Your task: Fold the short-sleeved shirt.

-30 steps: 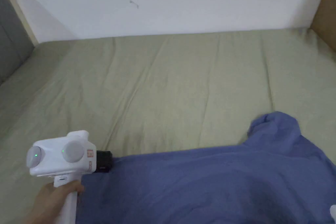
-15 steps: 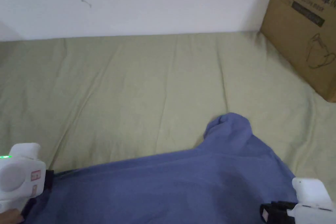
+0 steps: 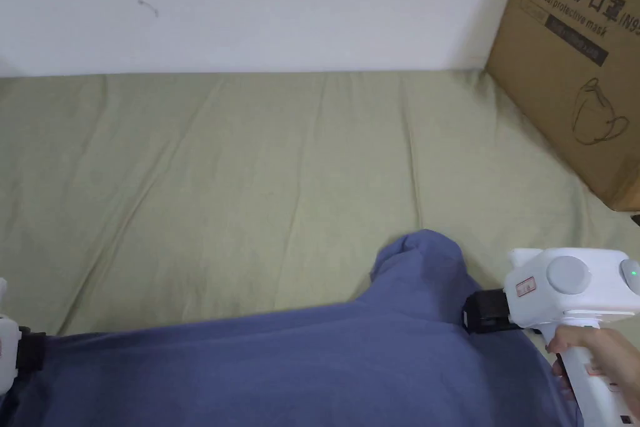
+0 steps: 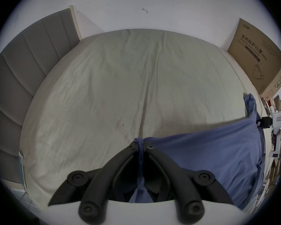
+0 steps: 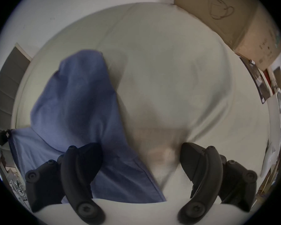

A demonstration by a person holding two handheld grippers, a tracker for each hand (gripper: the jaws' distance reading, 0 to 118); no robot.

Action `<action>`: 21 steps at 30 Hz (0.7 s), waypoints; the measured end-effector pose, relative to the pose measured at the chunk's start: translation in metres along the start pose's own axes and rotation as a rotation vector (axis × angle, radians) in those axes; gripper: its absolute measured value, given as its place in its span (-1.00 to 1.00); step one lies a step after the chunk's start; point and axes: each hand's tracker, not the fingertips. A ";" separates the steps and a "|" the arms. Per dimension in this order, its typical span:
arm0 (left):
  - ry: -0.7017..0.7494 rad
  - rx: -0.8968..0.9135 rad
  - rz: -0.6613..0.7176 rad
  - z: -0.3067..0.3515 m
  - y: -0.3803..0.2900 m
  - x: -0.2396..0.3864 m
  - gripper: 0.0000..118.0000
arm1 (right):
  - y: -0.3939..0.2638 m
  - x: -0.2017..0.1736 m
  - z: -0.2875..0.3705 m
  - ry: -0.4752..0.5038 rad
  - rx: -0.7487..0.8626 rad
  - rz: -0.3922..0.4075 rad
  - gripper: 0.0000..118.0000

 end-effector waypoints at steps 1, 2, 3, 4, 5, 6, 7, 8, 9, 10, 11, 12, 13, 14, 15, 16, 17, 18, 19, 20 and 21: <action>0.001 -0.006 0.002 -0.003 0.001 -0.002 -0.92 | 0.007 0.000 0.005 0.009 0.007 -0.032 0.68; 0.002 -0.009 0.003 0.014 -0.008 0.014 -0.92 | 0.013 0.000 0.005 0.005 -0.001 -0.045 0.59; 0.000 -0.005 0.000 0.017 -0.013 0.021 -0.92 | -0.005 0.002 0.018 0.005 0.044 0.024 0.46; -0.002 -0.006 -0.004 0.020 -0.017 0.029 -0.92 | -0.006 0.002 0.022 -0.001 0.046 0.059 0.29; -0.001 -0.009 -0.006 0.024 -0.021 0.038 -0.92 | -0.006 0.001 0.025 -0.004 0.046 0.083 0.04; 0.000 -0.005 -0.008 0.020 -0.015 0.027 -0.92 | -0.011 -0.011 0.037 -0.034 0.009 0.037 -0.25; 0.001 -0.004 -0.006 0.026 -0.023 0.035 -0.92 | -0.010 -0.016 0.041 -0.031 0.012 0.042 -0.62; 0.042 0.024 -0.026 0.034 -0.029 0.042 -0.92 | -0.010 -0.024 0.044 -0.022 0.022 0.054 -0.95; 0.031 0.025 -0.020 0.044 -0.041 0.054 -0.92 | -0.010 -0.032 0.046 -0.004 0.033 0.063 -0.95; 0.028 0.026 -0.019 0.035 -0.001 0.011 -0.92 | -0.010 -0.039 0.048 -0.010 0.036 0.062 -0.95; 0.027 0.025 -0.021 0.039 0.001 0.009 -0.92 | -0.013 -0.032 0.048 -0.017 0.038 0.072 -0.95; 0.008 0.010 -0.014 0.043 0.001 0.008 -0.92 | -0.012 -0.031 0.050 -0.018 0.041 0.071 -0.95; 0.007 0.012 -0.011 0.048 0.003 0.006 -0.92 | -0.010 -0.029 0.055 0.001 0.043 0.046 -0.95; 0.001 0.014 -0.001 0.056 0.003 0.007 -0.92 | -0.009 -0.027 0.063 0.017 0.062 0.003 -0.95; -0.004 0.019 -0.001 0.064 0.005 0.007 -0.92 | -0.008 -0.023 0.073 0.034 0.085 -0.017 -0.95; -0.026 0.008 0.014 0.070 0.006 0.007 -0.92 | -0.006 -0.022 0.084 0.060 0.100 -0.025 -0.95; -0.023 0.019 0.011 0.080 0.010 0.007 -0.92 | -0.003 -0.021 0.098 0.064 0.123 -0.028 -0.95; -0.020 0.032 0.005 0.087 0.014 0.007 -0.92 | 0.001 -0.020 0.112 0.071 0.141 -0.032 -0.95; -0.005 0.056 -0.002 0.096 0.019 0.008 -0.92 | 0.002 -0.017 0.131 0.095 0.173 -0.028 -0.95; -0.008 0.063 0.001 0.107 0.023 0.009 -0.92 | 0.005 -0.016 0.146 0.104 0.199 -0.031 -0.95; -0.003 0.088 -0.006 0.118 0.027 0.009 -0.92 | 0.008 -0.015 0.163 0.103 0.239 -0.045 -0.95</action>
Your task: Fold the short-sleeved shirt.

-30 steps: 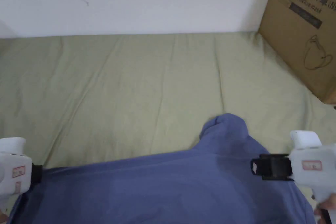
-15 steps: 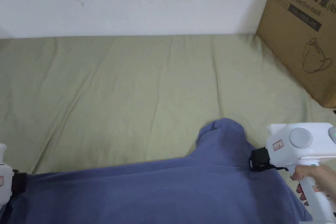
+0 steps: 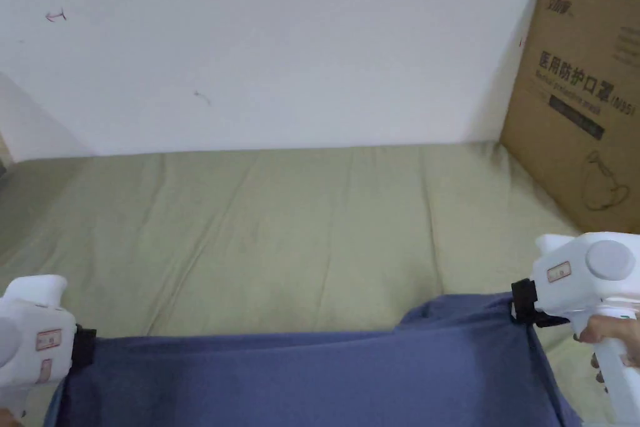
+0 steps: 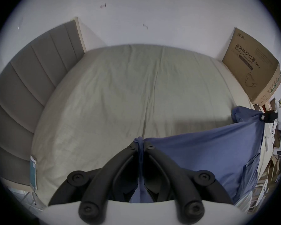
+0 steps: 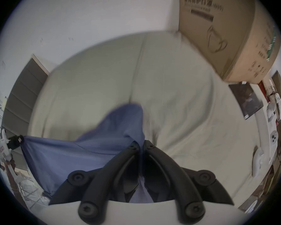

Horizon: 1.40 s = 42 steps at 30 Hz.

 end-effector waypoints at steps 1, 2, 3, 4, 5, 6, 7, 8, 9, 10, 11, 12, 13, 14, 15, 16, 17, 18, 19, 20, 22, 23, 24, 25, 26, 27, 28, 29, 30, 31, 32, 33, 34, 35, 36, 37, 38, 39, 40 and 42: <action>0.004 0.017 -0.004 0.009 0.005 0.001 -0.93 | 0.007 0.000 0.012 0.014 0.028 -0.007 -0.95; 0.007 0.040 0.005 0.020 0.011 0.001 -0.93 | 0.011 -0.006 0.033 0.031 0.048 -0.014 -0.95; 0.013 0.067 0.005 0.033 0.019 0.001 -0.93 | 0.018 -0.007 0.048 0.043 0.076 -0.031 -0.95; 0.017 0.086 0.005 0.044 0.026 0.001 -0.93 | 0.024 -0.009 0.060 0.059 0.090 -0.023 -0.95; 0.021 0.101 0.003 0.053 0.034 0.001 -0.93 | 0.030 -0.012 0.077 0.044 0.128 -0.022 -0.95; 0.017 0.126 -0.001 0.066 0.045 0.001 -0.93 | 0.033 -0.019 0.095 0.042 0.159 -0.008 -0.95; 0.027 0.154 0.005 0.077 0.055 0.001 -0.93 | 0.039 -0.024 0.110 0.041 0.190 0.009 -0.95; 0.034 0.182 0.009 0.089 0.067 0.001 -0.93 | 0.045 -0.027 0.123 0.034 0.219 0.016 -0.95; 0.041 0.217 0.011 0.099 0.078 0.002 -0.92 | 0.052 -0.032 0.139 0.038 0.245 0.018 -0.95; 0.051 0.242 0.022 0.109 0.089 0.003 -0.93 | 0.061 -0.034 0.150 0.046 0.268 0.014 -0.95; 0.058 0.267 0.028 0.118 0.102 0.004 -0.93 | 0.070 -0.038 0.163 0.049 0.290 0.004 -0.95; 0.066 0.274 0.015 0.126 0.115 0.006 -0.93 | 0.080 -0.042 0.175 0.050 0.313 0.000 -0.95; 0.071 0.290 0.015 0.132 0.126 0.008 -0.93 | 0.088 -0.046 0.185 0.050 0.322 0.009 -0.95; 0.080 0.309 0.006 0.139 0.139 0.010 -0.93 | 0.101 -0.047 0.194 0.046 0.348 0.008 -0.95; 0.093 0.333 0.004 0.147 0.151 0.011 -0.93 | 0.113 -0.050 0.203 0.045 0.363 0.002 -0.95; 0.097 0.350 0.005 0.152 0.162 0.013 -0.93 | 0.123 -0.053 0.212 0.047 0.374 0.006 -0.95; 0.103 0.374 0.006 0.157 0.174 0.015 -0.93 | 0.136 -0.057 0.221 0.041 0.398 0.002 -0.95; 0.105 0.392 0.020 0.162 0.186 0.015 -0.93 | 0.152 -0.056 0.226 0.044 0.407 -0.004 -0.95; 0.111 0.400 0.011 0.165 0.199 0.016 -0.93 | 0.163 -0.059 0.233 0.048 0.427 -0.003 -0.95; 0.120 0.418 0.012 0.167 0.212 0.016 -0.93 | 0.174 -0.062 0.240 0.045 0.450 -0.012 -0.95; 0.142 0.426 0.026 0.169 0.238 0.019 -0.93 | 0.195 -0.065 0.250 0.062 0.474 -0.012 -0.95; 0.148 0.464 0.063 0.173 0.250 0.018 -0.93 | 0.207 -0.067 0.256 0.062 0.476 -0.022 -0.95; 0.143 0.484 0.079 0.177 0.263 0.018 -0.93 | 0.217 -0.069 0.262 0.063 0.490 -0.033 -0.95; 0.147 0.486 0.077 0.182 0.273 0.021 -0.93 | 0.224 -0.071 0.267 0.062 0.513 -0.038 -0.95; 0.147 0.515 0.099 0.190 0.283 0.021 -0.93 | 0.231 -0.074 0.274 0.057 0.530 -0.044 -0.95; 0.147 0.533 0.067 0.197 0.294 0.023 -0.93 | 0.238 -0.078 0.282 0.037 0.556 -0.048 -0.95; 0.161 0.563 0.072 0.205 0.299 0.024 -0.93 | 0.242 -0.080 0.289 0.038 0.577 -0.045 -0.95; 0.173 0.573 0.068 0.211 0.306 0.027 -0.93 | 0.247 -0.083 0.298 0.050 0.592 -0.030 -0.95; 0.194 0.590 0.046 0.218 0.313 0.026 -0.93 | 0.251 -0.086 0.307 0.042 0.603 -0.026 -0.95; 0.190 0.629 0.085 0.223 0.316 0.025 -0.93 | 0.252 -0.087 0.313 0.050 0.616 -0.033 -0.95; 0.182 0.628 0.071 0.226 0.321 0.023 -0.93 | 0.253 -0.089 0.318 0.052 0.633 -0.029 -0.95; 0.191 0.619 0.068 0.229 0.323 0.025 -0.93 | 0.254 -0.090 0.322 0.048 0.640 -0.030 -0.95; 0.188 0.622 0.079 0.230 0.324 0.024 -0.93 | 0.254 -0.091 0.324 0.055 0.641 -0.031 -0.95; 0.187 0.618 0.064 0.230 0.325 0.024 -0.93 | 0.254 -0.092 0.326 0.052 0.644 -0.033 -0.95; 0.190 0.630 0.079 0.230 0.322 0.024 -0.93 | 0.251 -0.092 0.325 0.058 0.651 -0.035 -0.95; 0.189 0.641 0.083 0.227 0.321 0.024 -0.93 | 0.250 -0.093 0.323 0.058 0.650 -0.025 -0.95; 0.208 0.633 0.065 0.222 0.319 0.025 -0.93 | 0.248 -0.095 0.317 0.037 0.642 0.000 -0.95; 0.222 0.628 0.066 0.213 0.316 0.025 -0.93 | 0.245 -0.095 0.309 0.030 0.638 0.003 -0.95; 0.208 0.616 0.070 0.203 0.312 0.025 -0.93 | 0.242 -0.094 0.298 0.029 0.628 0.000 -0.95; 0.195 0.561 0.082 0.174 0.300 0.026 -0.93 | 0.234 -0.090 0.268 0.026 0.574 -0.020 -0.95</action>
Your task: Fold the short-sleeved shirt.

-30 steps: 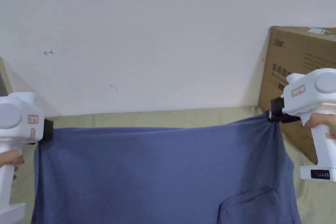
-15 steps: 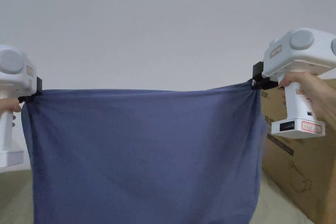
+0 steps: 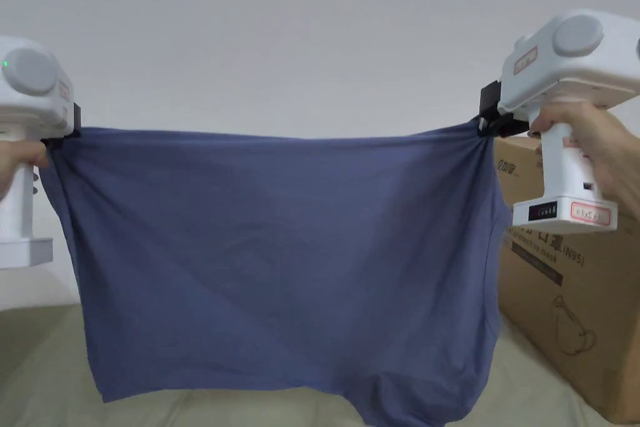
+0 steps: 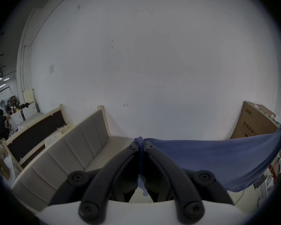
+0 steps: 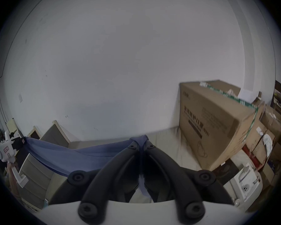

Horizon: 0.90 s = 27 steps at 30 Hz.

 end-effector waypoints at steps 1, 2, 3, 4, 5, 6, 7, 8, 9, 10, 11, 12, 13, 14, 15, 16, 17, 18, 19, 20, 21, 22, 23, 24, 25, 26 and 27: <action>-0.009 -0.029 0.000 -0.009 -0.014 0.001 -0.93 | -0.012 0.002 -0.011 -0.005 -0.025 -0.001 -0.95; -0.006 -0.057 0.003 -0.021 -0.036 0.004 -0.93 | -0.030 0.005 -0.025 -0.016 -0.061 0.011 -0.95; 0.000 -0.084 -0.003 -0.035 -0.057 0.006 -0.93 | -0.049 0.007 -0.038 -0.028 -0.099 0.027 -0.95; 0.002 -0.130 -0.024 -0.049 -0.079 0.008 -0.93 | -0.068 0.010 -0.052 -0.035 -0.136 0.040 -0.95; 0.018 -0.189 -0.008 -0.065 -0.106 0.010 -0.93 | -0.091 0.014 -0.070 -0.034 -0.180 0.037 -0.95; 0.017 -0.235 0.002 -0.079 -0.132 0.012 -0.93 | -0.114 0.019 -0.088 -0.042 -0.226 0.023 -0.95; 0.004 -0.271 0.030 -0.090 -0.160 0.013 -0.93 | -0.139 0.023 -0.104 -0.052 -0.272 0.018 -0.95; -0.010 -0.313 0.029 -0.103 -0.189 0.015 -0.93 | -0.164 0.028 -0.123 -0.070 -0.319 0.014 -0.95; -0.006 -0.360 0.001 -0.114 -0.214 0.018 -0.93 | -0.187 0.033 -0.139 -0.084 -0.380 0.009 -0.95; 0.010 -0.391 -0.008 -0.123 -0.241 0.022 -0.93 | -0.213 0.039 -0.154 -0.083 -0.430 0.003 -0.95; 0.011 -0.439 -0.032 -0.134 -0.267 0.024 -0.93 | -0.239 0.043 -0.167 -0.094 -0.489 0.005 -0.95; 0.020 -0.475 -0.017 -0.140 -0.290 0.024 -0.93 | -0.261 0.047 -0.176 -0.107 -0.542 -0.002 -0.95; 0.007 -0.506 0.030 -0.146 -0.313 0.022 -0.93 | -0.285 0.052 -0.183 -0.088 -0.555 -0.008 -0.95; -0.009 -0.561 0.037 -0.152 -0.333 0.021 -0.93 | -0.306 0.057 -0.192 -0.089 -0.583 0.001 -0.95; -0.002 -0.582 0.053 -0.155 -0.351 0.019 -0.93 | -0.321 0.062 -0.203 -0.119 -0.621 -0.008 -0.95; 0.003 -0.613 0.044 -0.158 -0.368 0.018 -0.93 | -0.338 0.067 -0.209 -0.116 -0.637 -0.015 -0.95; 0.021 -0.637 0.008 -0.159 -0.384 0.016 -0.93 | -0.353 0.071 -0.211 -0.125 -0.660 -0.027 -0.95; 0.025 -0.630 0.008 -0.156 -0.395 0.014 -0.93 | -0.364 0.075 -0.213 -0.125 -0.682 -0.046 -0.95; 0.020 -0.652 -0.005 -0.153 -0.404 0.010 -0.93 | -0.376 0.079 -0.209 -0.122 -0.697 -0.044 -0.95; 0.012 -0.656 0.010 -0.148 -0.412 0.004 -0.93 | -0.384 0.083 -0.205 -0.115 -0.696 -0.044 -0.95; -0.003 -0.650 0.043 -0.141 -0.417 -0.003 -0.93 | -0.391 0.085 -0.201 -0.107 -0.706 -0.043 -0.95; -0.020 -0.651 0.078 -0.130 -0.420 -0.009 -0.93 | -0.397 0.087 -0.192 -0.098 -0.724 -0.034 -0.95; -0.038 -0.639 0.113 -0.120 -0.424 -0.017 -0.93 | -0.404 0.087 -0.178 -0.081 -0.731 -0.024 -0.95; -0.039 -0.643 0.108 -0.111 -0.427 -0.023 -0.93 | -0.408 0.087 -0.168 -0.069 -0.744 0.015 -0.95; -0.041 -0.643 0.096 -0.098 -0.429 -0.028 -0.93 | -0.412 0.086 -0.155 -0.078 -0.738 0.040 -0.95; -0.047 -0.637 0.089 -0.083 -0.431 -0.033 -0.93 | -0.416 0.087 -0.139 -0.075 -0.725 0.051 -0.95; -0.057 -0.630 0.073 -0.067 -0.432 -0.037 -0.93 | -0.420 0.088 -0.121 -0.062 -0.722 0.042 -0.95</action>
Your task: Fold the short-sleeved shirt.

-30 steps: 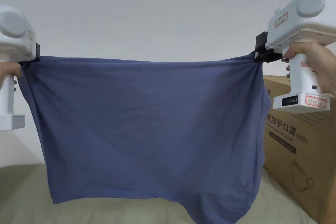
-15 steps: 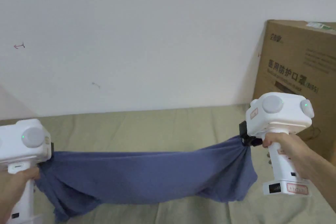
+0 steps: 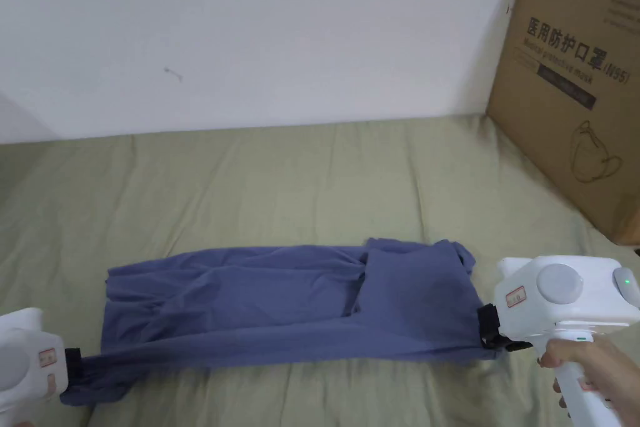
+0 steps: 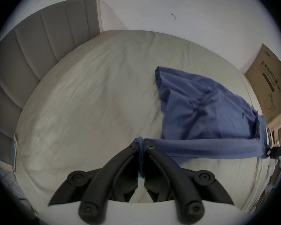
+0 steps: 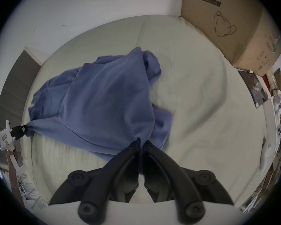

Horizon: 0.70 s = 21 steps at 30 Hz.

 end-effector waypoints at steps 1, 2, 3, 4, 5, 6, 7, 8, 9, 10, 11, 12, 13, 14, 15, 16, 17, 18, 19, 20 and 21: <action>-0.005 0.011 -0.028 0.014 -0.012 -0.004 -0.93 | -0.013 0.001 0.009 0.005 0.001 0.005 -0.95; -0.008 0.023 -0.041 0.030 -0.025 -0.009 -0.93 | -0.031 0.006 0.021 0.012 0.006 -0.008 -0.95; -0.021 0.026 -0.049 0.043 -0.038 -0.013 -0.93 | -0.046 0.008 0.029 0.019 0.006 0.001 -0.95; -0.060 0.036 -0.051 0.057 -0.052 -0.019 -0.93 | -0.062 0.010 0.040 0.017 0.007 -0.001 -0.95; -0.056 0.031 -0.051 0.070 -0.067 -0.025 -0.93 | -0.081 0.012 0.049 0.020 0.020 -0.021 -0.95; -0.048 0.023 -0.063 0.080 -0.081 -0.029 -0.93 | -0.096 0.013 0.057 0.020 0.011 -0.030 -0.95; -0.032 0.015 -0.091 0.090 -0.096 -0.034 -0.93 | -0.114 0.014 0.066 0.022 0.005 -0.036 -0.95; -0.007 0.013 -0.114 0.101 -0.112 -0.039 -0.93 | -0.136 0.012 0.078 0.036 0.026 -0.039 -0.95; 0.001 0.016 -0.136 0.111 -0.124 -0.043 -0.93 | -0.152 0.013 0.085 0.041 0.021 -0.040 -0.95; 0.003 0.021 -0.137 0.122 -0.139 -0.047 -0.93 | -0.171 0.013 0.093 0.046 0.014 -0.047 -0.95; 0.008 0.026 -0.140 0.133 -0.154 -0.052 -0.93 | -0.191 0.014 0.100 0.053 0.015 -0.048 -0.95; 0.006 0.033 -0.148 0.144 -0.168 -0.057 -0.93 | -0.206 0.015 0.103 0.053 0.011 -0.046 -0.95; -0.006 0.049 -0.152 0.154 -0.183 -0.062 -0.93 | -0.225 0.016 0.108 0.043 0.006 -0.047 -0.95; -0.008 0.046 -0.150 0.163 -0.198 -0.066 -0.93 | -0.244 0.017 0.113 0.036 0.006 -0.054 -0.95; -0.009 0.042 -0.150 0.168 -0.208 -0.071 -0.93 | -0.259 0.019 0.116 0.037 -0.002 -0.060 -0.95; -0.009 0.038 -0.142 0.175 -0.220 -0.076 -0.93 | -0.273 0.020 0.119 0.037 -0.007 -0.065 -0.95; -0.009 0.038 -0.143 0.181 -0.233 -0.080 -0.93 | -0.288 0.021 0.121 0.035 -0.010 -0.078 -0.95; -0.001 0.035 -0.157 0.184 -0.243 -0.083 -0.93 | -0.301 0.023 0.122 0.038 -0.015 -0.084 -0.95; 0.042 0.031 -0.192 0.185 -0.252 -0.086 -0.93 | -0.313 0.023 0.123 0.043 -0.021 -0.090 -0.95; 0.043 0.034 -0.203 0.187 -0.261 -0.089 -0.93 | -0.321 0.024 0.122 0.047 -0.021 -0.092 -0.95; 0.037 0.038 -0.190 0.188 -0.266 -0.091 -0.93 | -0.328 0.023 0.120 0.045 -0.016 -0.089 -0.95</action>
